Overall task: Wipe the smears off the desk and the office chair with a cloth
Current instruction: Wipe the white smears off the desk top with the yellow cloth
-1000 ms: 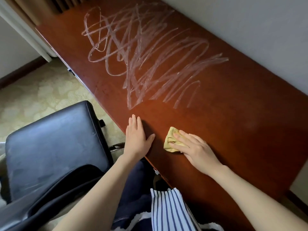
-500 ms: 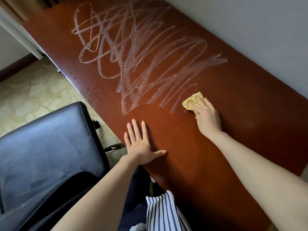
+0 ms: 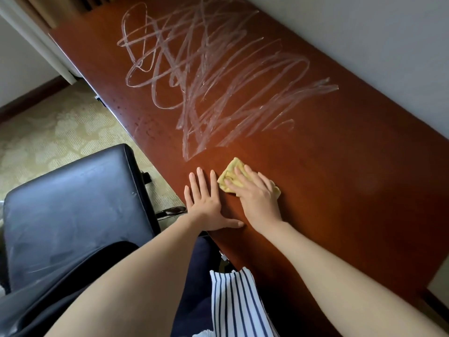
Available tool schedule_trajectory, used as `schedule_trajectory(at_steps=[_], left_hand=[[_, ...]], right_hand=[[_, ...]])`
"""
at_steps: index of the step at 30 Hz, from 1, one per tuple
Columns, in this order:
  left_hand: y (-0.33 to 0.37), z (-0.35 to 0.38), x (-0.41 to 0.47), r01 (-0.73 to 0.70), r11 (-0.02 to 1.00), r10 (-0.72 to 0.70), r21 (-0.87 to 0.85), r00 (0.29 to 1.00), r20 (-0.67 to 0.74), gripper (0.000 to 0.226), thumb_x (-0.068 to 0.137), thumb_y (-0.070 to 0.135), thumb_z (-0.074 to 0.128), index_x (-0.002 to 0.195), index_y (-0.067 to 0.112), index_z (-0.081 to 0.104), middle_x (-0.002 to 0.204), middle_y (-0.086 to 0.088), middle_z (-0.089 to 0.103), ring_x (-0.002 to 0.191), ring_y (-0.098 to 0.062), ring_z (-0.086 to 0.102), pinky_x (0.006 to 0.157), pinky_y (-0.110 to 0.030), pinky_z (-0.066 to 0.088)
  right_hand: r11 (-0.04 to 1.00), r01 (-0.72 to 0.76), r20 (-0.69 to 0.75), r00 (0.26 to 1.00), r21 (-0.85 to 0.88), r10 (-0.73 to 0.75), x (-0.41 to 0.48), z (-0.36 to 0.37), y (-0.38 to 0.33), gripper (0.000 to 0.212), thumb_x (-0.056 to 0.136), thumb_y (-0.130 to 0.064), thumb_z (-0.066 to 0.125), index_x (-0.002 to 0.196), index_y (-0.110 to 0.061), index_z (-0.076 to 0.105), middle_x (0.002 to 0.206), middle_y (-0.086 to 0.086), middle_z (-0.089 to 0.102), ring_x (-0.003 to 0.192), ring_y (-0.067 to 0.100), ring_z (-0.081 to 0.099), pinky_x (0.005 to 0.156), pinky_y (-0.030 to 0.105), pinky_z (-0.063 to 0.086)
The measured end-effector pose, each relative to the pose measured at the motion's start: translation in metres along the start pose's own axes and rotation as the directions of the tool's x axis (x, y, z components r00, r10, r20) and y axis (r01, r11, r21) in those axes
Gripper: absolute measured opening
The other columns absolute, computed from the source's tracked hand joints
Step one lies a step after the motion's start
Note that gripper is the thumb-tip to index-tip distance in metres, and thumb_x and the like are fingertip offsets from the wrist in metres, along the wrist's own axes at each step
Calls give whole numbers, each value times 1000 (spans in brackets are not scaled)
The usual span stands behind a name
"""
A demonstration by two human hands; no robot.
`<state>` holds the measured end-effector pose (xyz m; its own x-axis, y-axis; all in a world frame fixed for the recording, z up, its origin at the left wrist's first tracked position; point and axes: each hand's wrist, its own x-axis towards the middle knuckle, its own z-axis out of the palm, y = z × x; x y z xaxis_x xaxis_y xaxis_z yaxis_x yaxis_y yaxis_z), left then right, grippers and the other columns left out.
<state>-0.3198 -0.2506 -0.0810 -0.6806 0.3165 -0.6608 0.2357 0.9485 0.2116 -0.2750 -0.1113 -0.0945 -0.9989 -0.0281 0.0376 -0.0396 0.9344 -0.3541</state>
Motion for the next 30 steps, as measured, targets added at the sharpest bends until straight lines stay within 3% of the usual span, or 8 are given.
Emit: schedule_trajectory(at_steps=[2, 5, 8, 15, 19, 23, 27, 30], left_hand=[[0, 0, 0, 8, 1000, -8, 6, 1000, -2, 149, 49, 88, 59, 126, 19, -49, 106, -1, -70, 104, -24, -61, 106, -45, -22], [1, -1, -2, 10, 1000, -10, 8, 1000, 1, 150, 44, 91, 57, 114, 24, -57, 102, -1, -72, 112, -25, -56, 107, -47, -21], [3, -4, -4, 13, 1000, -13, 0, 1000, 13, 149, 40, 92, 57, 101, 27, -62, 101, 0, -72, 114, -25, -54, 106, -46, -23], [6, -4, -7, 23, 1000, -22, -20, 1000, 20, 148, 43, 90, 59, 104, 28, -60, 134, -12, -56, 123, -28, -50, 108, -48, -21], [6, -4, -6, 24, 1000, -24, -16, 1000, 15, 150, 42, 90, 59, 108, 26, -59, 115, -5, -67, 111, -25, -57, 108, -48, -21], [5, -1, -4, 24, 1000, -24, -1, 1000, 17, 151, 42, 90, 60, 111, 26, -59, 106, -2, -71, 101, -22, -64, 102, -44, -26], [4, -1, -1, 21, 1000, -21, 3, 999, 33, 153, 45, 88, 61, 119, 23, -55, 109, -3, -70, 105, -25, -62, 101, -45, -27], [3, -1, 0, 23, 1000, -23, 10, 999, 36, 152, 46, 88, 62, 121, 22, -53, 110, -5, -70, 108, -27, -60, 102, -45, -27]], right_hand=[[996, 92, -39, 995, -13, -92, -25, -1, 3, 47, 81, -2, 69, 123, -24, 64, 137, 5, 54, 131, 29, 45, 105, 47, 35], [977, 211, -48, 976, -35, -213, -62, -7, 24, 52, 79, 4, 68, 122, -24, 65, 136, 5, 55, 129, 28, 47, 102, 47, 41], [973, 226, -42, 973, -51, -229, -88, -22, 55, 56, 78, 10, 67, 123, -23, 64, 137, 4, 53, 130, 28, 46, 101, 46, 43], [997, 4, -92, 996, -71, -11, -93, -59, 127, 55, 74, 16, 67, 118, -16, 67, 132, 11, 56, 126, 34, 49, 97, 47, 43], [982, -186, -68, 981, -40, 183, -65, -70, 151, 55, 80, 14, 61, 126, -17, 61, 139, 9, 50, 133, 32, 41, 101, 50, 37], [911, -413, -110, 905, -2, 411, -21, -72, 160, 50, 91, 6, 51, 133, -20, 54, 147, 5, 41, 140, 25, 29, 109, 46, 31], [757, -652, -102, 750, 51, 653, 31, -66, 151, 46, 100, -9, 41, 139, -34, 45, 155, -7, 26, 144, 19, 16, 112, 42, 28], [751, -659, -46, 752, -40, 658, 61, -59, 137, 49, 102, -12, 37, 144, -37, 35, 158, -7, 15, 146, 20, 9, 115, 41, 21]])
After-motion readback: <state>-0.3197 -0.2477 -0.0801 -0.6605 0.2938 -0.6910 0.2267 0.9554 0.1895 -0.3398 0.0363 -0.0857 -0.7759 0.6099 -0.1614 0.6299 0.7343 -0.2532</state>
